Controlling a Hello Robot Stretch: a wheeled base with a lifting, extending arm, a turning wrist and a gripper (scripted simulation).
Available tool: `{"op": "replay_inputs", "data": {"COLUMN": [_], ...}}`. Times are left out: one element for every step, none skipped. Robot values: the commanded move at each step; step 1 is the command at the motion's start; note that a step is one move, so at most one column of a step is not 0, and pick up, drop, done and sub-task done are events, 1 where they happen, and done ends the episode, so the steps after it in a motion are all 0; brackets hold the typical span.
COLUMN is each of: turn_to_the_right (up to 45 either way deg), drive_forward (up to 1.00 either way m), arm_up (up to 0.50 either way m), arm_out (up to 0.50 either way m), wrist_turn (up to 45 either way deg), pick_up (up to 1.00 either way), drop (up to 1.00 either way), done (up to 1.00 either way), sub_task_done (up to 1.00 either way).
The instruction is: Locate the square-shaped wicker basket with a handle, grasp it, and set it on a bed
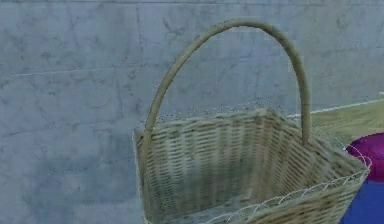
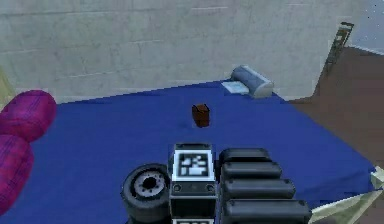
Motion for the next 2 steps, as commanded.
{"op": "replay_inputs", "data": {"turn_to_the_right": [0.0, -3.0], "drive_forward": [0.35, 0.0], "arm_up": [0.0, 0.0], "arm_out": [0.0, 0.0], "wrist_turn": [0.0, 0.0], "pick_up": [0.0, 0.0], "drop": [0.0, 0.0], "done": [0.0, 0.0], "sub_task_done": [0.0, 0.0]}}
